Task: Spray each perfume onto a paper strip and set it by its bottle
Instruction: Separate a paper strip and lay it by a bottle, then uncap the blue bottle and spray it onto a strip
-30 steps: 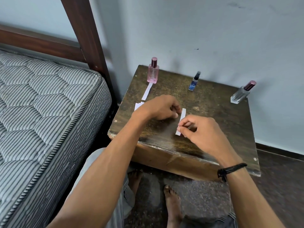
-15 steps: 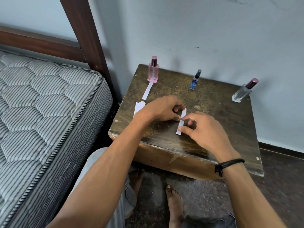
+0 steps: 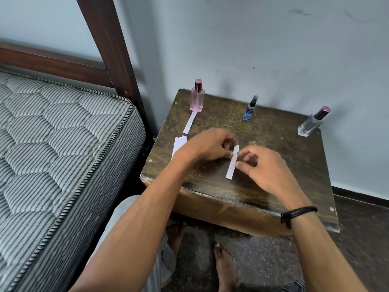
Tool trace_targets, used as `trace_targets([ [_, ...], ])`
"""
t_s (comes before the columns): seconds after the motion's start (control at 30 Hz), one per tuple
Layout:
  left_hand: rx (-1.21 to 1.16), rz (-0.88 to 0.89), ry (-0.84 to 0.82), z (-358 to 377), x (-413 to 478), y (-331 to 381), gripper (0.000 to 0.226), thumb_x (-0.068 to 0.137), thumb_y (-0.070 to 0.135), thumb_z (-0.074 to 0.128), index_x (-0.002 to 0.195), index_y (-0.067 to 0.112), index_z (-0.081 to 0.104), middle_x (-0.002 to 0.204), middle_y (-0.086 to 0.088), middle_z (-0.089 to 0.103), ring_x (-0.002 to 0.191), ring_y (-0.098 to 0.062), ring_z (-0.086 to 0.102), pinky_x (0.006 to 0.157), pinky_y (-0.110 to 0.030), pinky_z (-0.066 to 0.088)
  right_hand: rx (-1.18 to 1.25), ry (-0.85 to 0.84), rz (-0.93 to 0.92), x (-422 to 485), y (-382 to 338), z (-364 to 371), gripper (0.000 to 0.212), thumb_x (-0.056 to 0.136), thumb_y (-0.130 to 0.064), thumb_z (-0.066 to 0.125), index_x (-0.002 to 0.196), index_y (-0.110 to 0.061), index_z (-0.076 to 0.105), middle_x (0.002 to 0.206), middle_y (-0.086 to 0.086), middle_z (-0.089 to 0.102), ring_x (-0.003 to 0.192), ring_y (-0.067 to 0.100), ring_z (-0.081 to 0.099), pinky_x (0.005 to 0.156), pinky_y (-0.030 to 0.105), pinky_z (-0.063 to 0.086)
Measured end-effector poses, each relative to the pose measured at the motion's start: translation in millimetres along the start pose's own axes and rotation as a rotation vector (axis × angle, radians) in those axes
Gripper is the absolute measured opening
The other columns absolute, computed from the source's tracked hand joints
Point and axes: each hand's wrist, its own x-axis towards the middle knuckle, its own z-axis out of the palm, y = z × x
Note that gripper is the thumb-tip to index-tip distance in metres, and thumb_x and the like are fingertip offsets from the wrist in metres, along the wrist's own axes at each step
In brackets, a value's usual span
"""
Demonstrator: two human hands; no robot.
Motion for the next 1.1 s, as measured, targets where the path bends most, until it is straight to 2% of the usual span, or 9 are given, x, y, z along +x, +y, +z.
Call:
trace_targets([
  [0.13,-0.046,-0.025,0.041,-4.7,-1.3,-1.2,0.026,0.088,0.026,0.076,0.113,0.025,0.072,0.09,0.011,0.066,0.086,-0.01,0.061,0.079,-0.025,0.048,0.084,0.134,0.043,9.3,4.5,-3.3,0.01,0.094,-0.026,0.073,0.1,-0.034,0.071,0.093,-0.021,0.066,0.085,-0.003,0.06,0.066,0.019,0.042],
  [0.23,-0.054,-0.064,0.058,-8.7,-1.7,-3.4,0.023,0.088,0.027,0.075,0.111,0.025,0.071,0.088,0.011,0.066,0.087,-0.011,0.063,0.084,-0.029,0.051,0.198,0.222,0.087,22.9,8.4,-3.9,0.01,0.095,-0.024,0.072,0.104,-0.03,0.072,0.098,-0.015,0.069,0.091,0.001,0.062,0.068,0.013,0.038],
  [0.37,-0.102,-0.09,0.088,-12.1,-2.0,-5.8,0.02,0.088,0.023,0.075,0.107,0.025,0.073,0.088,0.009,0.068,0.087,-0.012,0.064,0.086,-0.03,0.053,0.327,0.346,0.121,56.1,12.3,-5.2,0.031,0.092,-0.027,0.075,0.122,-0.022,0.068,0.114,-0.004,0.068,0.099,0.007,0.062,0.073,0.013,0.038],
  [0.47,-0.119,-0.098,0.104,-14.0,-1.7,-7.1,0.019,0.087,0.023,0.076,0.105,0.025,0.073,0.087,0.009,0.067,0.086,-0.011,0.064,0.086,-0.031,0.054,0.36,0.353,0.145,89.5,11.6,-6.0,0.053,0.089,-0.037,0.079,0.135,-0.021,0.061,0.126,-0.002,0.062,0.104,0.009,0.057,0.075,0.014,0.038],
  [0.57,-0.118,-0.114,0.105,-15.1,-1.0,-8.9,0.018,0.087,0.025,0.075,0.105,0.026,0.073,0.086,0.011,0.065,0.085,-0.011,0.063,0.087,-0.031,0.054,0.333,0.341,0.149,113.8,9.7,-4.2,0.061,0.085,-0.046,0.08,0.138,-0.023,0.059,0.128,-0.004,0.061,0.111,0.011,0.057,0.091,0.027,0.044],
  [0.63,-0.11,-0.12,0.109,-14.7,-0.9,-7.7,0.017,0.087,0.027,0.075,0.104,0.026,0.073,0.086,0.011,0.064,0.087,-0.013,0.063,0.087,-0.032,0.054,0.277,0.345,0.15,122.4,9.2,-1.9,0.056,0.085,-0.048,0.079,0.133,-0.023,0.064,0.125,-0.005,0.065,0.113,0.014,0.06,0.094,0.034,0.047],
  [0.7,-0.106,-0.127,0.105,-13.1,-0.6,-4.8,0.015,0.088,0.029,0.074,0.102,0.028,0.073,0.087,0.011,0.064,0.09,-0.014,0.064,0.088,-0.034,0.054,0.24,0.355,0.157,126.9,8.9,0.1,0.044,0.086,-0.049,0.077,0.121,-0.023,0.069,0.117,-0.003,0.07,0.108,0.018,0.065,0.091,0.037,0.05],
  [0.83,-0.087,-0.14,0.088,-7.7,0.3,0.1,0.015,0.087,0.033,0.073,0.102,0.03,0.073,0.09,0.012,0.066,0.093,-0.015,0.065,0.09,-0.034,0.054,0.165,0.356,0.139,129.0,7.9,2.6,0.023,0.088,-0.044,0.076,0.099,-0.023,0.073,0.1,-0.002,0.075,0.095,0.021,0.069,0.083,0.037,0.053],
  [1.1,-0.096,-0.131,0.094,-7.7,0.7,-1.1,0.011,0.088,0.036,0.073,0.098,0.033,0.073,0.089,0.012,0.065,0.093,-0.014,0.065,0.09,-0.036,0.054,0.124,0.392,0.131,126.4,7.1,2.0,0.018,0.093,-0.038,0.072,0.101,-0.021,0.073,0.1,-0.001,0.072,0.093,0.021,0.066,0.078,0.03,0.044],
])
